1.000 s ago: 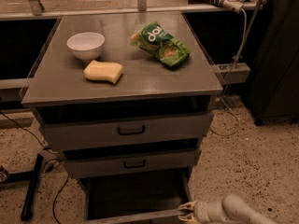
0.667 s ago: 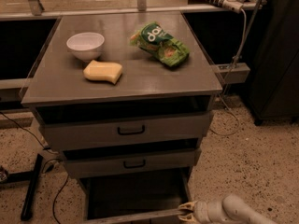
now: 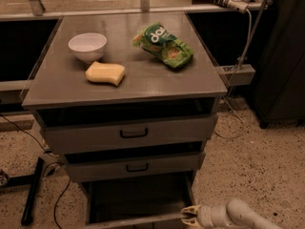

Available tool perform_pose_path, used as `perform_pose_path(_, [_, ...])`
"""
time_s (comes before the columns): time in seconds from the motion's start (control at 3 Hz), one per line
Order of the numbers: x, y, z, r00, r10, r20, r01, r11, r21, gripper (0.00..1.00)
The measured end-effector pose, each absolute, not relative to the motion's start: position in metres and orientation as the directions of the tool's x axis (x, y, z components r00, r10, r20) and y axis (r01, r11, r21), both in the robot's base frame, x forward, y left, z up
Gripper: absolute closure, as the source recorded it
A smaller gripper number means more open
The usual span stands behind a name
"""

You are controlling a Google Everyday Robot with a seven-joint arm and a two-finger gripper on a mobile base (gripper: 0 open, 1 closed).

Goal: Open bottom drawer

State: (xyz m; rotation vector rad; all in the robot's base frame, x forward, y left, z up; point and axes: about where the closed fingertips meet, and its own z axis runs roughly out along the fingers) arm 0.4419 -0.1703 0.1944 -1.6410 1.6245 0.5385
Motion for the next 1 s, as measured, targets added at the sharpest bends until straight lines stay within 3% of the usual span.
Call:
perform_pose_path(0.33, [0.4419,-0.1702,0.1943,0.105,-0.656,-0.747,-0.973,0.089,-0.215,0.12])
perform_pose_path(0.67, [0.4419,-0.1702,0.1943,0.105,-0.656,-0.747,-0.973,0.089,-0.215,0.00])
perform_pose_path(1.0, [0.4419,-0.1702,0.1943,0.105,-0.656,-0.747,-0.973,0.089,-0.215,0.00])
